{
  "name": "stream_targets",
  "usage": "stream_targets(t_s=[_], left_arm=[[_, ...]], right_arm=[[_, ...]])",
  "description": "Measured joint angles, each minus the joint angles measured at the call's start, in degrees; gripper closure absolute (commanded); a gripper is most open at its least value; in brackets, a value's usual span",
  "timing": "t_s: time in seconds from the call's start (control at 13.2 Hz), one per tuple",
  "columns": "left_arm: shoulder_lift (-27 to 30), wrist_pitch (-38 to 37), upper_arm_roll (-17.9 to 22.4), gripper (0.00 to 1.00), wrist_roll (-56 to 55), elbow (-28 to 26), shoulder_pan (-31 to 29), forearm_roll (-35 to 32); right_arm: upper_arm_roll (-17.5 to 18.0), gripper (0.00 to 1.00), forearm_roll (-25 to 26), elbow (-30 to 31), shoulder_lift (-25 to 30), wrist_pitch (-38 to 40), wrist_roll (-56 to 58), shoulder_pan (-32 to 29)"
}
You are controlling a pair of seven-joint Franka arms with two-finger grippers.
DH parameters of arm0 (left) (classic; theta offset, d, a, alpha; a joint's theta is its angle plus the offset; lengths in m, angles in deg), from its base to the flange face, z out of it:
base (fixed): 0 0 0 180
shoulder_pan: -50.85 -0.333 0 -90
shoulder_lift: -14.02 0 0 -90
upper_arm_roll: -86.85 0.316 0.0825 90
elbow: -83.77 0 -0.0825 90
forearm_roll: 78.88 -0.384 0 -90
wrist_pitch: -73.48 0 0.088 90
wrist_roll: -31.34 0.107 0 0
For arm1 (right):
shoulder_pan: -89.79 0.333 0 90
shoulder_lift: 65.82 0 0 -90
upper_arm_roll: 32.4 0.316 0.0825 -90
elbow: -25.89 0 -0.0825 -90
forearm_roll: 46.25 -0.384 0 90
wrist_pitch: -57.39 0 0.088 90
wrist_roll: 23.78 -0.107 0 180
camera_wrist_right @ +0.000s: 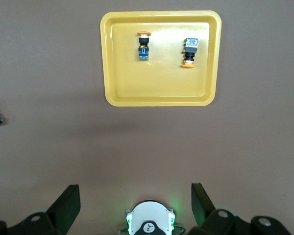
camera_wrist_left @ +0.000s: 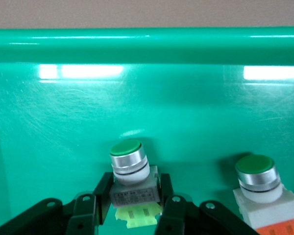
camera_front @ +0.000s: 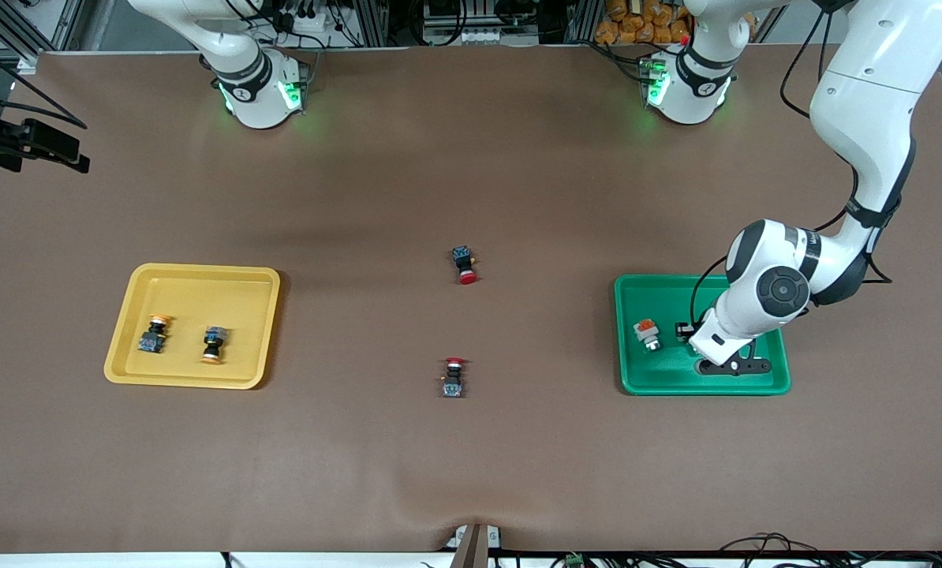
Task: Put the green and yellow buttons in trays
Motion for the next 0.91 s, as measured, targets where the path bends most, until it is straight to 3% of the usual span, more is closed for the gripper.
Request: stream_targets(t_s=[0.08, 0.91], left_arm=[[0.0, 0.0, 0.0, 0.0, 0.0, 0.1, -0.1, 0.0], [1.8, 0.6, -0.6, 0.0, 0.0, 7.1, -0.3, -0.1]], right_arm=[[0.0, 0.0, 0.0, -0.3, 0.0, -0.1, -0.2, 0.0], [-0.3, 0.0, -1.3, -3.0, -0.4, -1.0, -1.1, -0.1]])
